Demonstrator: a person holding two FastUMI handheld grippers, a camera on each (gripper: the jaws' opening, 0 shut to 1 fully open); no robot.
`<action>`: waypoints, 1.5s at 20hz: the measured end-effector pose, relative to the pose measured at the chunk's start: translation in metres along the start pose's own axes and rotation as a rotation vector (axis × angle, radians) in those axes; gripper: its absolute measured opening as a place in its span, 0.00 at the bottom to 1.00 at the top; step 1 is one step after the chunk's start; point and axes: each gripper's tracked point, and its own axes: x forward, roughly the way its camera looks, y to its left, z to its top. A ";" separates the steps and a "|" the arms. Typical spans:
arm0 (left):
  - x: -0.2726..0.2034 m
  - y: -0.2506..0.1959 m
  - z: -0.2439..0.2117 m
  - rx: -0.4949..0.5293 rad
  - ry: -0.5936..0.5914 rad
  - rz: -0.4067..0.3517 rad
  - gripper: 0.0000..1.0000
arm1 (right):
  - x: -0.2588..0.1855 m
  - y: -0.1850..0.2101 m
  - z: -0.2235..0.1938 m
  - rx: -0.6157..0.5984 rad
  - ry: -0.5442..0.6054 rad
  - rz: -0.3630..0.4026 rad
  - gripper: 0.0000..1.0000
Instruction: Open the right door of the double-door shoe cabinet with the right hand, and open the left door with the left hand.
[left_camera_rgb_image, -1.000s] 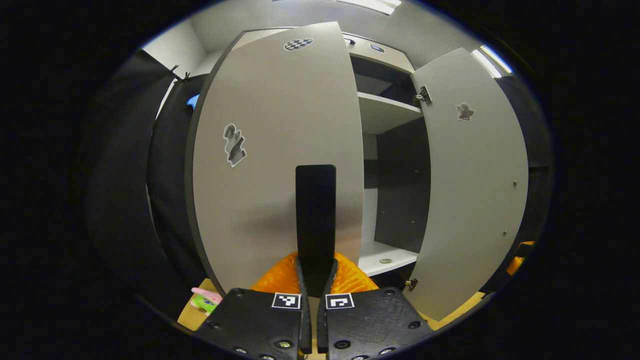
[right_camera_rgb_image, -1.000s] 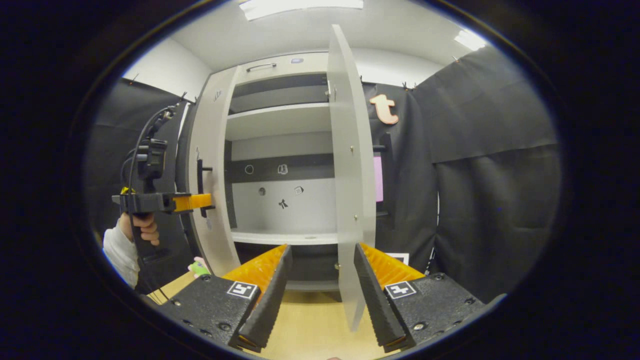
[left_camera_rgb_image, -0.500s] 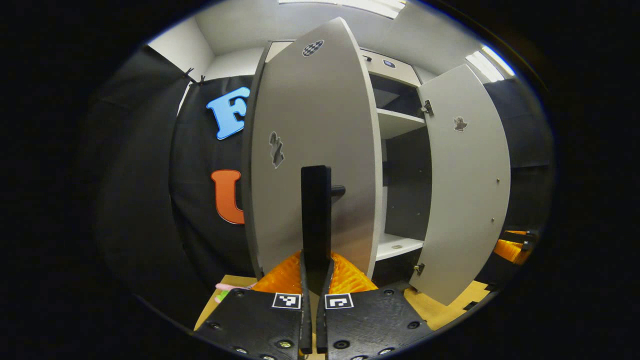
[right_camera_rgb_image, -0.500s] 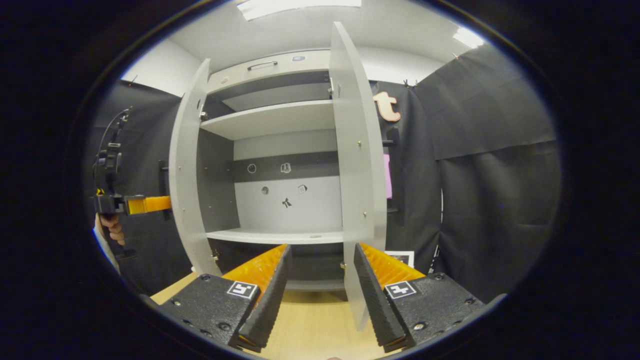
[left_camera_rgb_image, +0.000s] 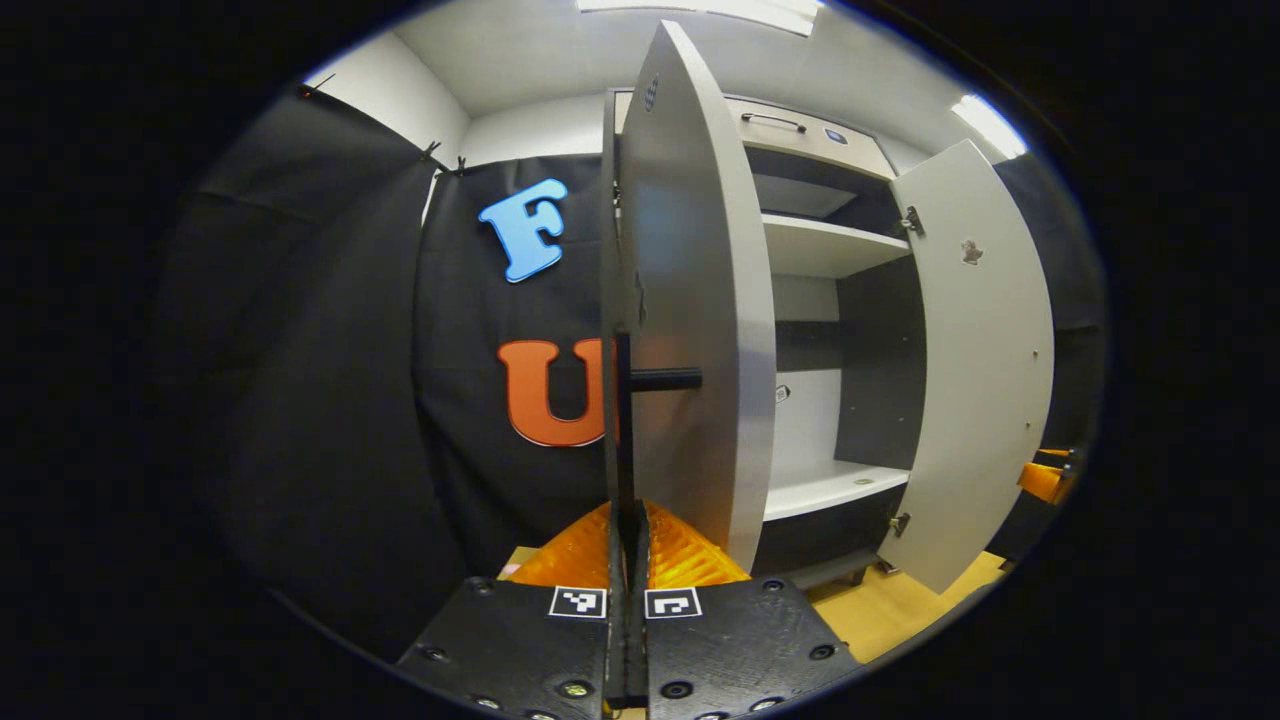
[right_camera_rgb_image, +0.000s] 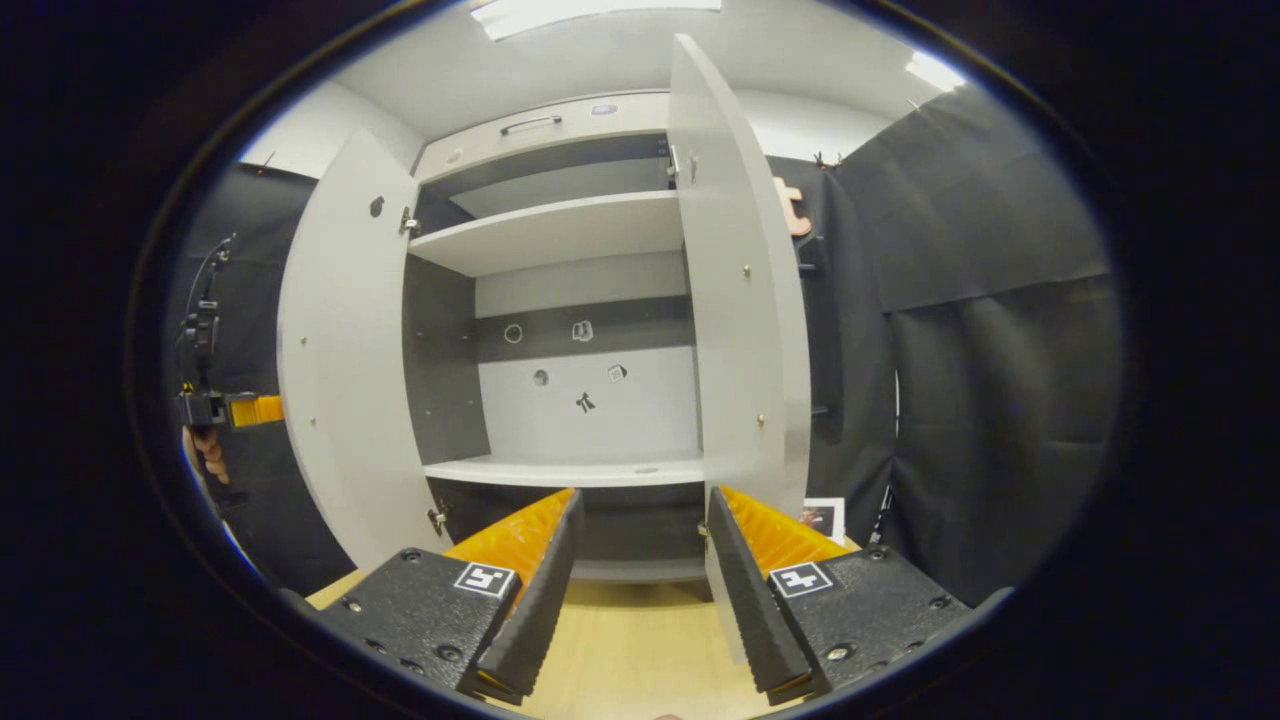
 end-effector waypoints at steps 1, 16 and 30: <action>0.000 0.011 0.000 -0.003 -0.006 0.005 0.00 | 0.001 0.001 -0.001 0.001 0.004 0.001 0.78; -0.052 -0.015 -0.012 -0.040 -0.047 -0.035 0.00 | 0.002 0.006 -0.005 0.007 0.018 -0.015 0.78; -0.025 -0.156 -0.048 -0.173 -0.059 -0.224 0.07 | -0.015 0.022 -0.019 -0.032 0.011 -0.011 0.78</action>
